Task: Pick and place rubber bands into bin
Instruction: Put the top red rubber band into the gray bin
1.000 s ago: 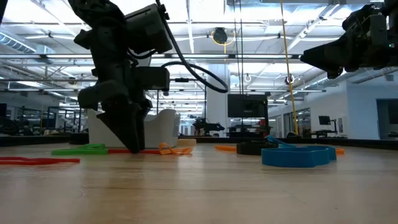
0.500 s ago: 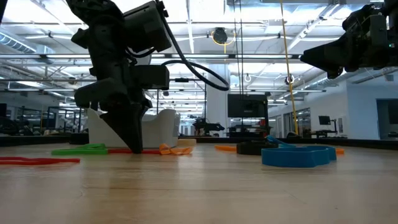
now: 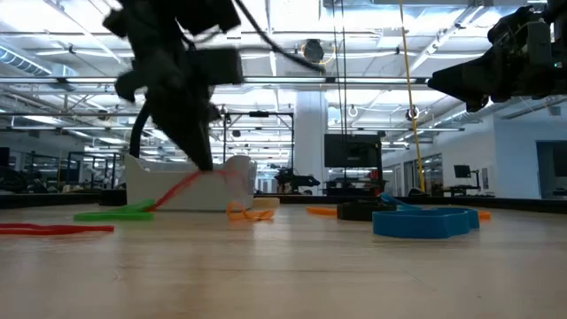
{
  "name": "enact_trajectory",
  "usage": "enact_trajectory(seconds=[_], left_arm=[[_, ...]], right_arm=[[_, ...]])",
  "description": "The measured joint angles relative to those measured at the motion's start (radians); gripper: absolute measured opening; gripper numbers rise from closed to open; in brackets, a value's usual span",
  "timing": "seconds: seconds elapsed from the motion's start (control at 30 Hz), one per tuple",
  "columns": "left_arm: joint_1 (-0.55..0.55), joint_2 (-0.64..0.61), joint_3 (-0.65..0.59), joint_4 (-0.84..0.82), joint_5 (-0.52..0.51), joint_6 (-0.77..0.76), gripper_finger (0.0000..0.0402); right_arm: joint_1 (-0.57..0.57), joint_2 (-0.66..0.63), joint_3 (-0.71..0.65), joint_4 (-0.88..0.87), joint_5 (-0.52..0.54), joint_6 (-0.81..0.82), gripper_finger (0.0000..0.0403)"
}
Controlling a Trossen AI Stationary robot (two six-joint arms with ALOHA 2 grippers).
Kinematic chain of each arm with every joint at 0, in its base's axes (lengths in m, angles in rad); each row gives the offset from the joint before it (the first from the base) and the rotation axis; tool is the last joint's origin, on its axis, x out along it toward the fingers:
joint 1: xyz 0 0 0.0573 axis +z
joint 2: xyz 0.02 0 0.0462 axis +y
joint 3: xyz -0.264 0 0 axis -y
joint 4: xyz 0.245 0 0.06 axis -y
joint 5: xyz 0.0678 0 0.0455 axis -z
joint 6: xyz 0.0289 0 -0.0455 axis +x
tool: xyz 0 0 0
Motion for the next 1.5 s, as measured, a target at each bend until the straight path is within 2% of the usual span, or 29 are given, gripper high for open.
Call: enact_trajectory(seconds=[0.2,0.4,0.63,0.83,1.1,1.5], left_arm=[[-0.001,-0.189,0.036,-0.083,-0.034,0.038,0.0004],[-0.001,-0.382,0.039,-0.158,-0.164,0.064,0.0003],[0.005,-0.507,0.039,-0.173,-0.27,0.098,0.0004],[0.052,-0.492,0.039,-0.177,-0.346,0.1,0.0004],[0.177,-0.369,0.039,-0.215,-0.356,0.077,0.0005],[0.312,-0.096,0.039,-0.225,-0.28,0.064,0.0003]], right_arm=[[0.0,0.0,0.0,0.002,0.0,0.0,0.0116],[0.0,0.0,0.0,0.001,0.0,-0.018,0.0116],[0.0,0.0,0.0,0.002,0.0,-0.019,0.0116],[0.0,0.0,0.0,0.006,0.0,-0.023,0.0116],[0.0,0.0,0.0,0.007,0.0,-0.023,0.0116],[0.0,0.0,0.0,0.007,0.0,-0.023,0.0116]])
